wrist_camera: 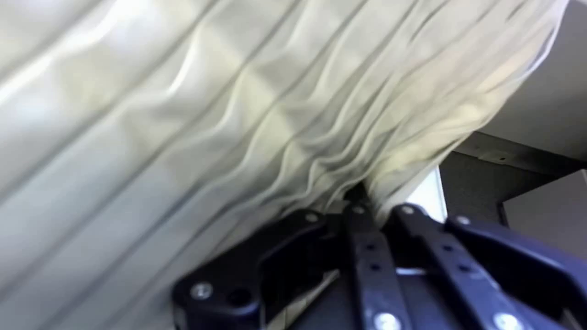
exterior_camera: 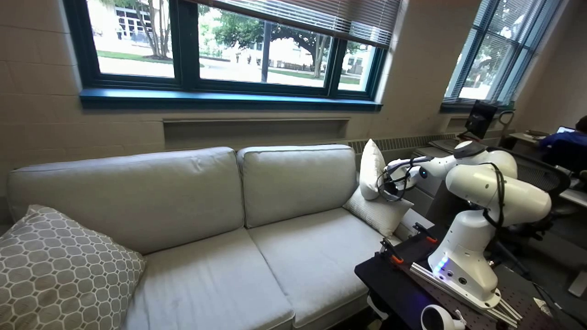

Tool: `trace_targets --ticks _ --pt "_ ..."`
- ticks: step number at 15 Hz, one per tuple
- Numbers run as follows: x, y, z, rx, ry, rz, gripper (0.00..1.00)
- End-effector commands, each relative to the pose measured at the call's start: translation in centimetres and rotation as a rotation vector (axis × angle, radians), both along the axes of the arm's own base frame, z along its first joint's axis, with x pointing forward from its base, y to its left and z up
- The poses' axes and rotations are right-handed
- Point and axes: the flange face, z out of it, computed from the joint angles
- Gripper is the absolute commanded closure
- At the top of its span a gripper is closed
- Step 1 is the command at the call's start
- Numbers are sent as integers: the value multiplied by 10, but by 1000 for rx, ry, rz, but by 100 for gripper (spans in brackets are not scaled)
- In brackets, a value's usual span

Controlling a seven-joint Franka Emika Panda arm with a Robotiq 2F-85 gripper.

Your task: Put the two pillows properly on the right side of the couch

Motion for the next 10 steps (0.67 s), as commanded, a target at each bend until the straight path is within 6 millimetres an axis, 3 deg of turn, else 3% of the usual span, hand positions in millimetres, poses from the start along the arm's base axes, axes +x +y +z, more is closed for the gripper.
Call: trace_targets --ticks 1,5,10 --pt "41 -12 22 -124 2 -36 98" --pt "89 -2 51 -235 -14 -80 98" --pt "140 46 86 -369 -32 -118 98"
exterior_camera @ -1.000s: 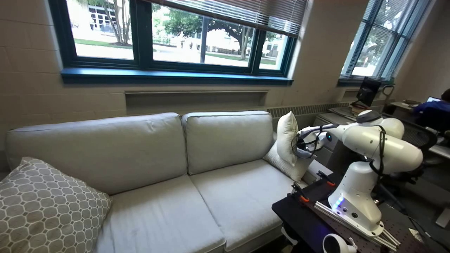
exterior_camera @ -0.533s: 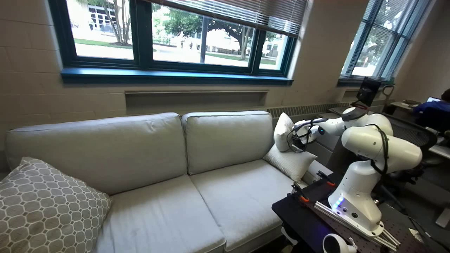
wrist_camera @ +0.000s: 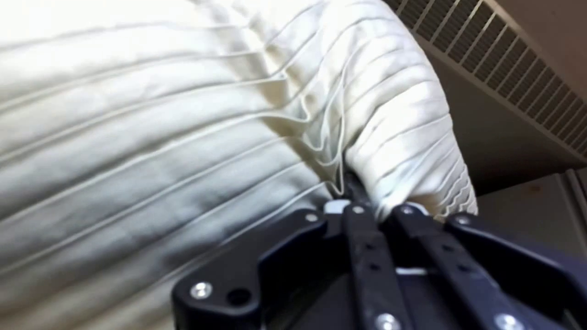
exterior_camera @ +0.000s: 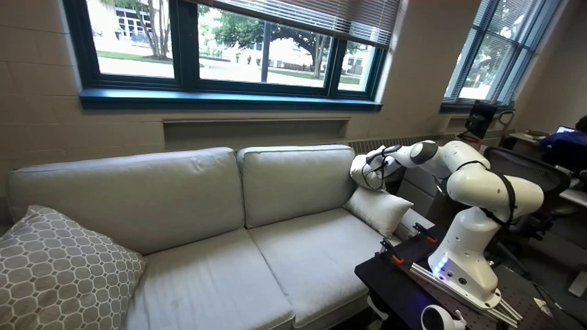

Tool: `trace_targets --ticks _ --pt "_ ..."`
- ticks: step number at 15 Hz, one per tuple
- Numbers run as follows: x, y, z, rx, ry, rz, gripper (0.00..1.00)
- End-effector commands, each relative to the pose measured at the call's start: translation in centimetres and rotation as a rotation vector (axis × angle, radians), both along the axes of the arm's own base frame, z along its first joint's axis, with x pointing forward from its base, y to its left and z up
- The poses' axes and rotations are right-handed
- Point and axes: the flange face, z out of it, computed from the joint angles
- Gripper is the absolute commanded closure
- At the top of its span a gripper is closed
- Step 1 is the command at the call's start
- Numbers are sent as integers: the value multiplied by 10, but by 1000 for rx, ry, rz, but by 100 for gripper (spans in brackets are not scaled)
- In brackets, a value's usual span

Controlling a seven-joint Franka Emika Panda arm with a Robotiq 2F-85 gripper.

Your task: Put the two pillows properly on the right side of the couch

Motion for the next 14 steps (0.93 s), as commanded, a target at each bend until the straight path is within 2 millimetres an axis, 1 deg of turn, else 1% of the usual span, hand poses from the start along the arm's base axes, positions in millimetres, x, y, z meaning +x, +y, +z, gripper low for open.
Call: trace_targets --ticks 1,4,5,7,10,11,14 --pt "31 26 38 -111 -47 -37 98" --pt "40 45 55 -183 -41 -67 98" --pt "40 55 56 -204 -33 -83 98" --pt "41 80 61 -239 -12 -114 98" --pt "46 125 60 -281 10 -110 98" --pt "47 143 60 -296 17 -106 98" --pt "50 200 70 -347 16 -88 98"
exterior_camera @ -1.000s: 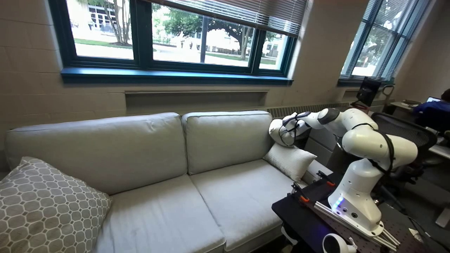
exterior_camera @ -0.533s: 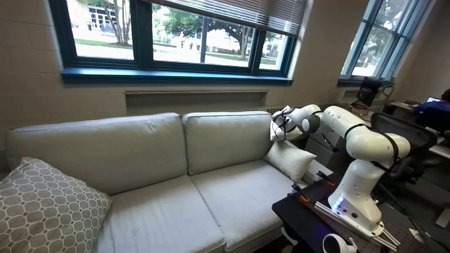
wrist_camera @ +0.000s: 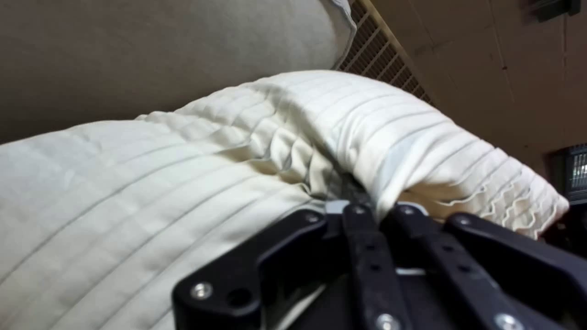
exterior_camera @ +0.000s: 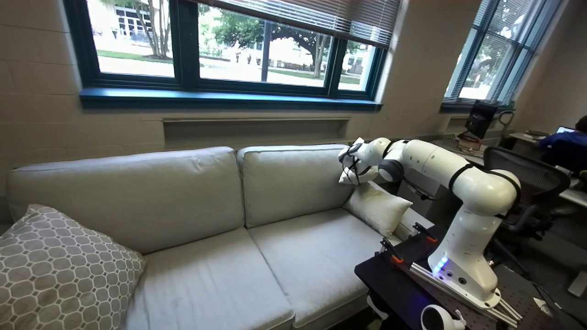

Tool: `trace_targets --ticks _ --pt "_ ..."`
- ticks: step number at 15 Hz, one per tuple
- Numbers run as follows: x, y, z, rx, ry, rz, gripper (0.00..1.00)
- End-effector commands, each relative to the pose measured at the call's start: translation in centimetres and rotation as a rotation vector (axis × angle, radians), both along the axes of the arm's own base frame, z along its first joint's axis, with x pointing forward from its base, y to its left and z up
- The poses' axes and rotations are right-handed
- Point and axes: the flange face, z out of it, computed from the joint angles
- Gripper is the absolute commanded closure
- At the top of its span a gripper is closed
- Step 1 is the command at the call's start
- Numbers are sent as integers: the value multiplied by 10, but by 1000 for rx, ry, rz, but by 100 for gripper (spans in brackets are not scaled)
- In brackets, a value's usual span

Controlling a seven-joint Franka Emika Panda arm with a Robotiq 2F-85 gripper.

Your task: Put the two pillows properly on the right side of the couch

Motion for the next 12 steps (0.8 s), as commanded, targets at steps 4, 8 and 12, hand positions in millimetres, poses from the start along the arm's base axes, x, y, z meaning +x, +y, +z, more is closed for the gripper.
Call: trace_targets --ticks 4,8,12 --pt "-13 126 19 -100 -5 24 98" --pt "-45 214 -5 -109 75 86 98" --pt "-93 301 -46 -52 231 202 98"
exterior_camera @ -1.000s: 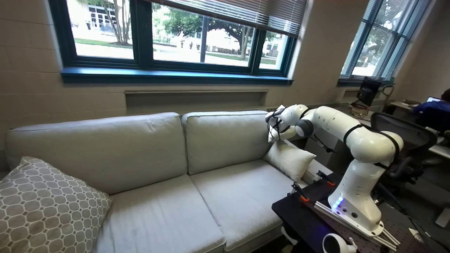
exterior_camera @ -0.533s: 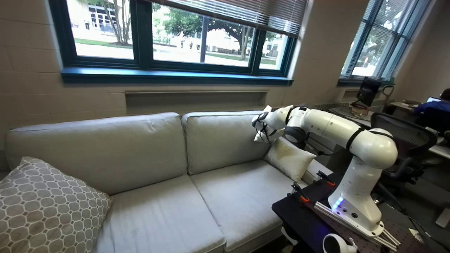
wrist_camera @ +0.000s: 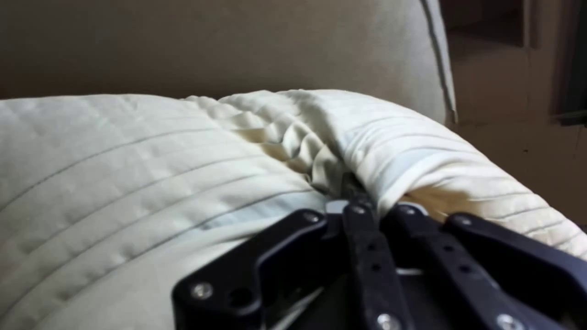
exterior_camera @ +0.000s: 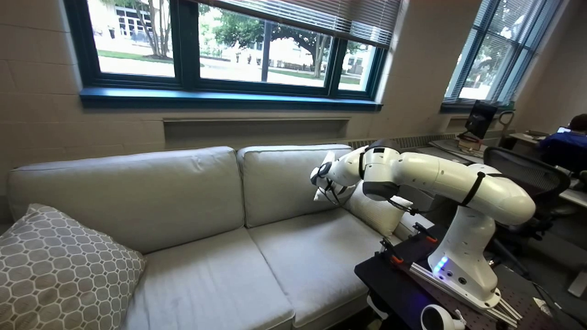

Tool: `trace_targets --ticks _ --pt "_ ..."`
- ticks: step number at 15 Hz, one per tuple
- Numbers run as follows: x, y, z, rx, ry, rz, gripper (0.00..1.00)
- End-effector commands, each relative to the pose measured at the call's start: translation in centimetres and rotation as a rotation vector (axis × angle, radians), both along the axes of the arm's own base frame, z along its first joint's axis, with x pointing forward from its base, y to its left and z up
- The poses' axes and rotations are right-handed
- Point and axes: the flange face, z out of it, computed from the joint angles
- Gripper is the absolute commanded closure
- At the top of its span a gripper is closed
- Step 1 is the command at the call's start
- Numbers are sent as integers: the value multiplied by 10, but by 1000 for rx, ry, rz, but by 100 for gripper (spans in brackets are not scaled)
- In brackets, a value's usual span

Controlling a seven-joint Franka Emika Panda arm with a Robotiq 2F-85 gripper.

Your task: Put the two pillows properly on the right side of the couch

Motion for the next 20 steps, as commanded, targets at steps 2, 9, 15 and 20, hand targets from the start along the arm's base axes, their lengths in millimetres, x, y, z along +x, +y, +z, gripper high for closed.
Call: trace_targets --ticks 2,9,15,20 --pt "-68 79 -34 70 174 79 98" --pt "-224 117 -75 182 270 19 98" --pt "-353 74 -51 134 214 -145 97" --pt "-400 49 -14 110 96 -266 97"
